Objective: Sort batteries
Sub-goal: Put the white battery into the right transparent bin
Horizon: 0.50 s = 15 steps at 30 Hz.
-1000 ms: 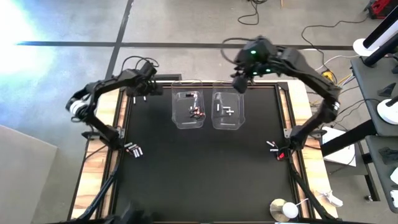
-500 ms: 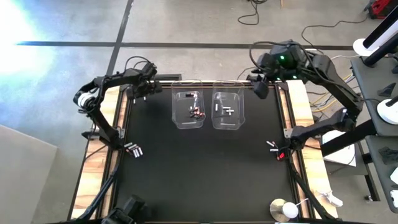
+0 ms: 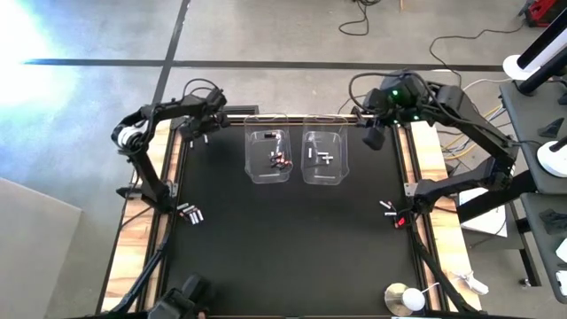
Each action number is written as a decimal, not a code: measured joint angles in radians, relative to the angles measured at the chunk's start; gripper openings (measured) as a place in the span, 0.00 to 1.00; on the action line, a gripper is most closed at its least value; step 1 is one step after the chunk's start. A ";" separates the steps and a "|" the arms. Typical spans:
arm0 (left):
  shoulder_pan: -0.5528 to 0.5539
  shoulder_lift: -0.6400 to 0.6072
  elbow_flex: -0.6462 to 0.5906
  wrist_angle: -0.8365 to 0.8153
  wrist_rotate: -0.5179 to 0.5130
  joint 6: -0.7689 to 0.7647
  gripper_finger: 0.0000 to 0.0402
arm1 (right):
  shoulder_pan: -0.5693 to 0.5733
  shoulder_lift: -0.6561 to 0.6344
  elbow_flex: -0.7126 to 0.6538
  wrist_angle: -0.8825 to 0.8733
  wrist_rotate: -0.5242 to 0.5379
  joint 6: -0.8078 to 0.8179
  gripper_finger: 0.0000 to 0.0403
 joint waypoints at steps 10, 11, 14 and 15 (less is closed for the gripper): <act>-0.010 0.209 0.181 -0.237 0.002 -0.011 0.36 | 0.000 0.000 -0.014 0.034 0.000 0.163 0.37; -0.012 0.224 0.195 -0.250 0.009 -0.003 0.36 | 0.000 0.000 -0.014 0.033 -0.001 0.184 0.36; -0.015 0.250 0.218 -0.258 0.041 0.053 0.36 | 0.005 -0.001 -0.014 0.032 -0.001 0.238 0.34; -0.015 0.257 0.225 -0.258 0.056 0.067 0.34 | 0.010 -0.001 -0.014 0.032 0.000 0.248 0.34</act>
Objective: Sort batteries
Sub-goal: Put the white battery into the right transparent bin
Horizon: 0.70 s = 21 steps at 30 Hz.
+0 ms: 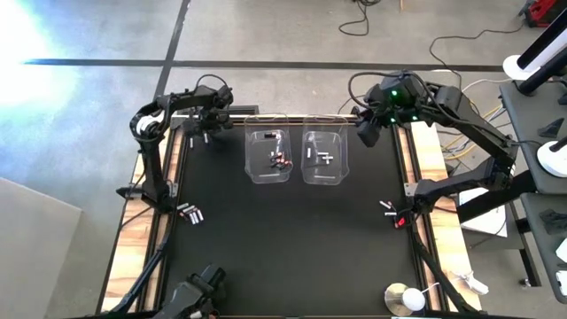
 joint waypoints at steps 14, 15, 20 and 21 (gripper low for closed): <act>-0.001 -0.020 0.000 0.044 0.018 0.122 0.06 | 0.035 0.000 0.000 -0.002 0.001 -0.034 0.27; -0.001 -0.029 0.003 0.044 0.018 0.140 0.07 | 0.035 0.000 -0.001 0.002 0.001 -0.045 0.27; -0.013 -0.109 -0.014 0.101 0.071 0.160 0.05 | 0.035 0.000 -0.011 0.023 0.001 -0.098 0.25; -0.016 -0.132 -0.020 0.104 0.072 0.161 0.04 | 0.035 0.000 -0.014 0.023 0.001 -0.106 0.24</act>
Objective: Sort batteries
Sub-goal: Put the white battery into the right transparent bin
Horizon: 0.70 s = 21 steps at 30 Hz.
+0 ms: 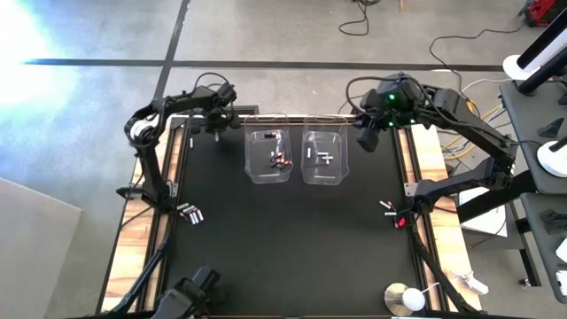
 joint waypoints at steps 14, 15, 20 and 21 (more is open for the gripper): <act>-0.075 -0.352 -0.064 0.195 0.037 -0.002 0.02 | 0.000 0.008 -0.073 0.192 -0.008 0.028 0.22; -0.097 -0.384 -0.064 0.228 0.042 -0.002 0.02 | 0.000 0.014 -0.090 0.231 -0.011 0.040 0.23; -0.206 -0.515 -0.064 0.419 0.039 0.005 0.02 | 0.000 0.056 -0.161 0.416 -0.161 0.074 0.28; -0.228 -0.534 -0.064 0.459 0.038 0.007 0.02 | 0.001 0.069 -0.173 0.461 -0.201 0.101 0.30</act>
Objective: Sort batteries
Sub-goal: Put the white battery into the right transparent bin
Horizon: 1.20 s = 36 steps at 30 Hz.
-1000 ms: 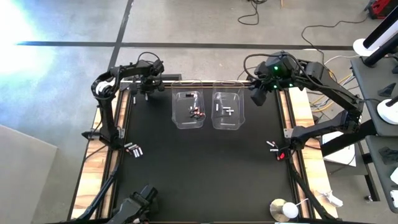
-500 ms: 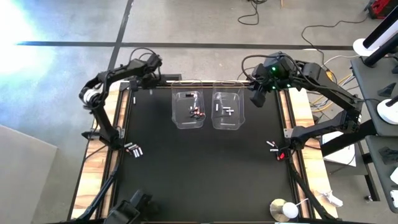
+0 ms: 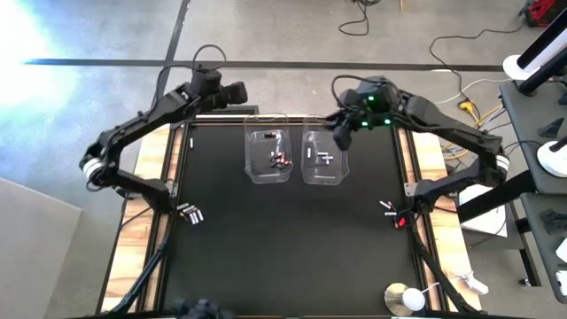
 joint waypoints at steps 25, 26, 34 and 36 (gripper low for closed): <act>-0.259 -0.070 0.073 0.672 0.334 0.303 0.02 | 0.025 0.311 0.298 0.235 -0.273 0.098 0.59; -0.266 -0.065 0.072 0.678 0.335 0.311 0.02 | 0.025 0.311 0.299 0.239 -0.272 0.098 0.60; -0.323 -0.010 0.076 0.696 0.380 0.369 0.02 | 0.025 0.311 0.312 0.281 -0.272 0.170 0.59; -0.333 0.003 0.077 0.699 0.381 0.369 0.02 | 0.026 0.311 0.321 0.280 -0.272 0.174 0.57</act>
